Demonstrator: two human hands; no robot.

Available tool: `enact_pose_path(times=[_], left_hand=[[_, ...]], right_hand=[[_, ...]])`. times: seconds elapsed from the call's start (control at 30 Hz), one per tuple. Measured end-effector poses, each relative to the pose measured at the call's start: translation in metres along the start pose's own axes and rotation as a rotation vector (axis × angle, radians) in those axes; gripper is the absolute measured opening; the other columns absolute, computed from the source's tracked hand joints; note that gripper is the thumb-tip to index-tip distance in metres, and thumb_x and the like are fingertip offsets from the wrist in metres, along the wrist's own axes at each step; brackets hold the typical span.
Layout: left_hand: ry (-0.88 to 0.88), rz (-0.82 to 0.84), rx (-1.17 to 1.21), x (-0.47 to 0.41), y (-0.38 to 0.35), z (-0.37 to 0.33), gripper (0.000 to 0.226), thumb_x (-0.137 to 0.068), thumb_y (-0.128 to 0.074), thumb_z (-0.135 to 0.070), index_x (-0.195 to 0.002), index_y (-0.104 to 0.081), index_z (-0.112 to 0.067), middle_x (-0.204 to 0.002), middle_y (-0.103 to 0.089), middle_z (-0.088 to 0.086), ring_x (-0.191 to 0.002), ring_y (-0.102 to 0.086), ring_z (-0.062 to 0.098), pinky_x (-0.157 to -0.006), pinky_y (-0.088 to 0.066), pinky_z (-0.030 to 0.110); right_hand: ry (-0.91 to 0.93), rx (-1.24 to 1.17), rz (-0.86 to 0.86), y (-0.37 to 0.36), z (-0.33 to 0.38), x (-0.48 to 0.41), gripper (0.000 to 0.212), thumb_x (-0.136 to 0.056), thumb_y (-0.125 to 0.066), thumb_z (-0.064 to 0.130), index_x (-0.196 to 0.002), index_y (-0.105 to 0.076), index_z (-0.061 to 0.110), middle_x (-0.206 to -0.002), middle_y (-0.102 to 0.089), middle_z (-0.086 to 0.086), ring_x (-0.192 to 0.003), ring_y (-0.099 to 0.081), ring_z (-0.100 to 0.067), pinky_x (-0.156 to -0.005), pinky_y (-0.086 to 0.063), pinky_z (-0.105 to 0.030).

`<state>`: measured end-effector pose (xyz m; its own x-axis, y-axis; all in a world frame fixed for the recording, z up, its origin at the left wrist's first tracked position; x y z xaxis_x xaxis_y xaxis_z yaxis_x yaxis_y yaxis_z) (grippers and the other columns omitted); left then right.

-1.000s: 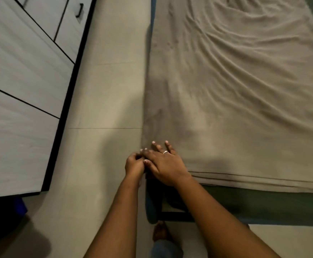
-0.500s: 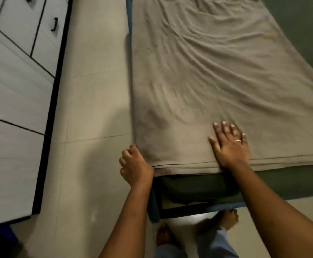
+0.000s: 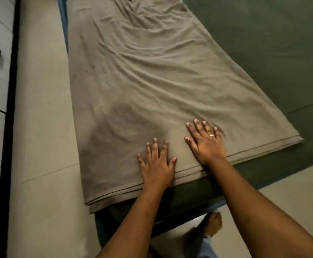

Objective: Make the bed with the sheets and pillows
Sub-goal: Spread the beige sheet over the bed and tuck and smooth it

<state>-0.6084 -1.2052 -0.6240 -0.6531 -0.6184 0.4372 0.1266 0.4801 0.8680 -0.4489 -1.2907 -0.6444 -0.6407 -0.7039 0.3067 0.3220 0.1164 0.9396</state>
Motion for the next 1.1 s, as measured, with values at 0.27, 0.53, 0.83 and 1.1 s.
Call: enact_pose_path(times=[0.27,0.53,0.83,1.1], left_hand=[[-0.166,0.082,-0.023,-0.049,-0.013,-0.11,0.068,-0.096,-0.026,-0.06,-0.15,0.008,-0.038,-0.158,0.021,0.0,-0.143,0.027,0.026,-0.112,0.015,0.057],[-0.203,0.098,-0.094,-0.101,-0.03,-0.182,0.072,-0.089,-0.013,-0.069,-0.147,0.016,-0.039,-0.152,0.033,-0.004,-0.14,0.032,0.024,-0.109,0.02,0.058],[-0.293,0.018,-0.006,-0.107,-0.026,-0.188,0.079,-0.077,-0.008,-0.073,-0.149,0.005,-0.042,-0.155,0.022,-0.011,-0.143,0.024,0.015,-0.111,0.021,0.044],[-0.005,-0.6,0.837,-0.137,0.018,-0.173,0.036,-0.081,-0.047,-0.008,-0.112,-0.065,-0.01,-0.113,-0.067,0.007,-0.102,-0.063,0.02,-0.088,-0.046,0.027]], right_hand=[[-0.526,-0.026,-0.084,0.035,-0.17,-0.016,0.06,-0.097,-0.01,0.056,-0.153,-0.004,0.034,-0.161,-0.002,0.003,-0.148,0.001,-0.024,-0.118,0.0,-0.05],[-0.025,0.007,-0.066,0.037,-0.138,-0.067,0.055,-0.098,-0.013,0.048,-0.152,-0.004,0.037,-0.161,-0.002,0.004,-0.148,0.002,-0.02,-0.117,0.004,-0.045],[-0.507,-0.059,-0.086,0.062,-0.209,-0.085,0.053,-0.1,-0.019,0.04,-0.152,-0.008,0.035,-0.161,-0.001,0.004,-0.148,0.004,-0.022,-0.117,0.003,-0.051],[0.237,0.028,0.004,0.047,-0.124,-0.115,0.061,-0.091,-0.008,0.056,-0.149,-0.019,0.041,-0.159,-0.019,0.008,-0.147,-0.014,-0.019,-0.117,-0.004,-0.045]])
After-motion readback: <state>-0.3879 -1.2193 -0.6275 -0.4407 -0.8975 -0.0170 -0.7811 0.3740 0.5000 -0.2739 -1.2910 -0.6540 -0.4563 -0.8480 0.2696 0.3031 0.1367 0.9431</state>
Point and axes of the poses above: each hand's wrist, its own x-axis away from the middle knuckle, its own y-axis out of the back of the hand, z = x × y, the point moved 2 cm from there along -x, towards the middle knuckle
